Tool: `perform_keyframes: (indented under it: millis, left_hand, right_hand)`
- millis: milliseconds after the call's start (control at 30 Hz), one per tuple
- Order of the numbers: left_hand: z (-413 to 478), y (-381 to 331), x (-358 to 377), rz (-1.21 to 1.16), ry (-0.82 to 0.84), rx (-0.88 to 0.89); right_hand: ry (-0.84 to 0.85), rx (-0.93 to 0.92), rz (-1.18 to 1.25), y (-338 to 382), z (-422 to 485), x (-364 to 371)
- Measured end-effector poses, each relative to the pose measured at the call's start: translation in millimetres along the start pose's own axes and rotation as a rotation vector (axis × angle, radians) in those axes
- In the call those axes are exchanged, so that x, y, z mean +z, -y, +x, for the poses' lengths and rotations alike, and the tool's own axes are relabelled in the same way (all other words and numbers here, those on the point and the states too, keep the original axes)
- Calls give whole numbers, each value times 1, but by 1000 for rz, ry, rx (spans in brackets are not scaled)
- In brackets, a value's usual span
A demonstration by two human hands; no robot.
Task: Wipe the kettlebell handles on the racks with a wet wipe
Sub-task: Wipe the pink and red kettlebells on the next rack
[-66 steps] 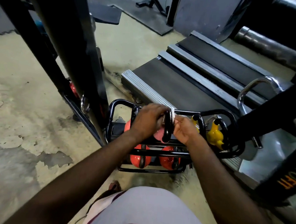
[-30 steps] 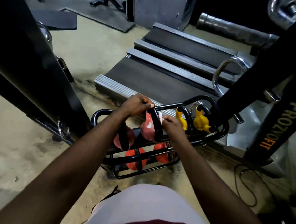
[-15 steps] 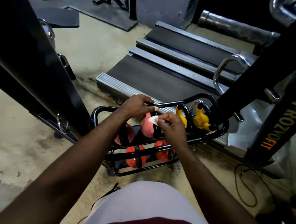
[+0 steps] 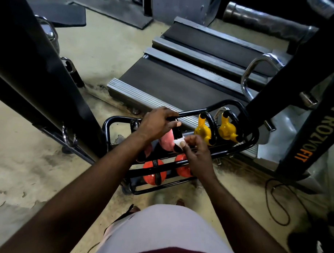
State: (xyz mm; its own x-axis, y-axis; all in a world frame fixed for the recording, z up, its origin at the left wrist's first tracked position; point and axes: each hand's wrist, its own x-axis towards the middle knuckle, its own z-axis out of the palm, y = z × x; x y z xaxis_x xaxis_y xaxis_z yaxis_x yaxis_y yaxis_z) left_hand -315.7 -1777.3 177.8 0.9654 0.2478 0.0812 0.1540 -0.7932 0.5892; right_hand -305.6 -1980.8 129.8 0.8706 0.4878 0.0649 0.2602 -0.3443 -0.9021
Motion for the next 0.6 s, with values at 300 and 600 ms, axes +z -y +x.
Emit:
perform_keyframes:
  millis: [300, 600]
  left_hand:
    - [-1, -1, 2, -39, -14, -31]
    - [0, 0, 1, -54, -15, -5]
  right_hand:
    - [463, 515, 446, 23, 58, -13]
    - [210, 278, 387, 9, 5, -30]
